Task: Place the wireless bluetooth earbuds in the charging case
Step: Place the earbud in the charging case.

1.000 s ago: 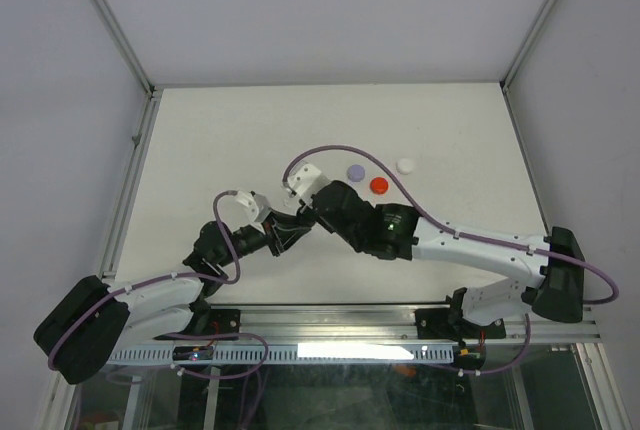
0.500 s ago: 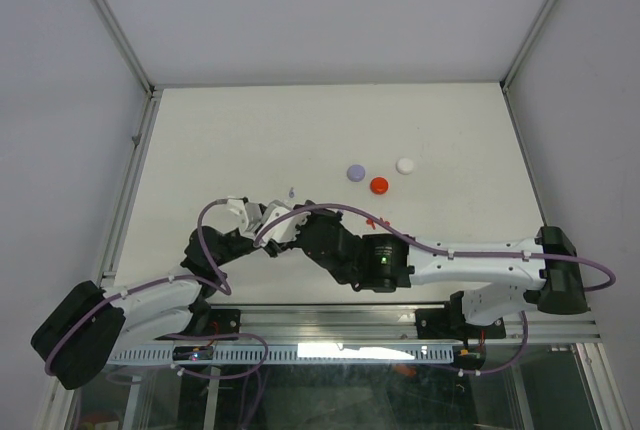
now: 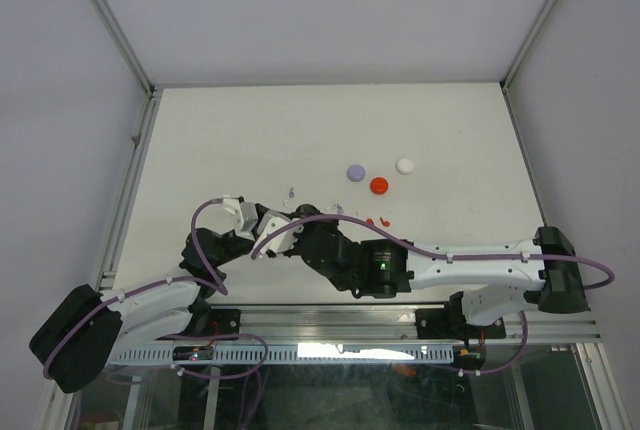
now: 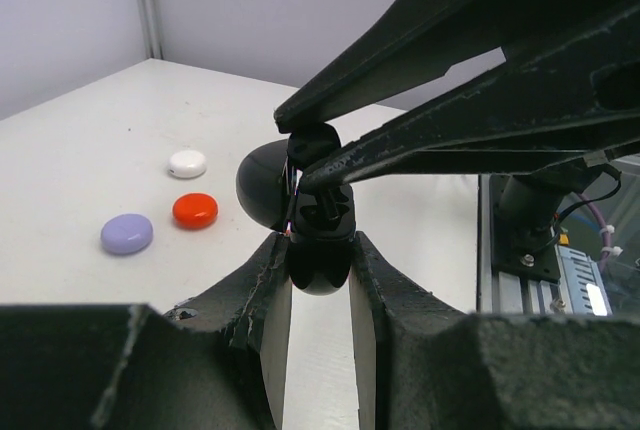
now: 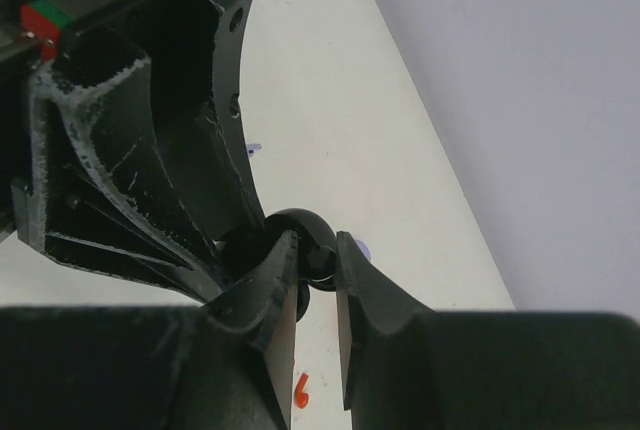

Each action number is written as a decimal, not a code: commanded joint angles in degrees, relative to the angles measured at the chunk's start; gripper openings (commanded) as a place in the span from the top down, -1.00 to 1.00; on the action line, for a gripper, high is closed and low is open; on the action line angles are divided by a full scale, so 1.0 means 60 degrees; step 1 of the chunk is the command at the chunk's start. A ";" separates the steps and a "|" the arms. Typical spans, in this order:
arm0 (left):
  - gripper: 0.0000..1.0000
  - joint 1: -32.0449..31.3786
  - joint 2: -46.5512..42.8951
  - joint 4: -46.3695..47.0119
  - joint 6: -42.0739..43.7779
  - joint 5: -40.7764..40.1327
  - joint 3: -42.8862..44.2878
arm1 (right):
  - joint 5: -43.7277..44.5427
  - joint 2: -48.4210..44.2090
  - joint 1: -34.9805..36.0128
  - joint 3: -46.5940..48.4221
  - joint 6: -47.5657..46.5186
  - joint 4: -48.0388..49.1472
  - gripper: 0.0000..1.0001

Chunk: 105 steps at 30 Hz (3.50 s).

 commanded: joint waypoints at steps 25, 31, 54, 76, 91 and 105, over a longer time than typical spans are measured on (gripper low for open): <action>1.00 -0.0030 -0.0639 -0.0424 -0.1102 0.0518 0.0227 | 0.0318 -0.0252 0.0118 -0.0486 -0.0813 0.0569 0.86; 1.00 -0.0023 -0.0632 -0.0397 -0.1165 0.0550 0.0222 | 0.0293 -0.0303 0.0118 -0.0542 -0.0845 0.0569 0.87; 1.00 0.0087 -0.0678 -0.0684 -0.1529 0.0403 0.0269 | 0.0528 -0.0196 0.0147 -0.0798 -0.0814 0.0190 0.88; 1.00 0.0242 -0.0825 -0.1474 -0.1743 0.0324 0.0607 | -0.0243 -0.0063 0.0376 -0.0658 -0.0188 -0.0616 0.88; 1.00 0.0245 -0.0778 -0.0506 -0.1551 0.0576 0.0358 | -0.0549 -0.0017 0.0373 -0.0521 0.0740 -0.0556 0.70; 1.00 0.0245 -0.0531 -0.0523 -0.1295 0.0535 0.0521 | -0.1285 0.0027 0.0374 -0.0265 0.1012 -0.0981 0.57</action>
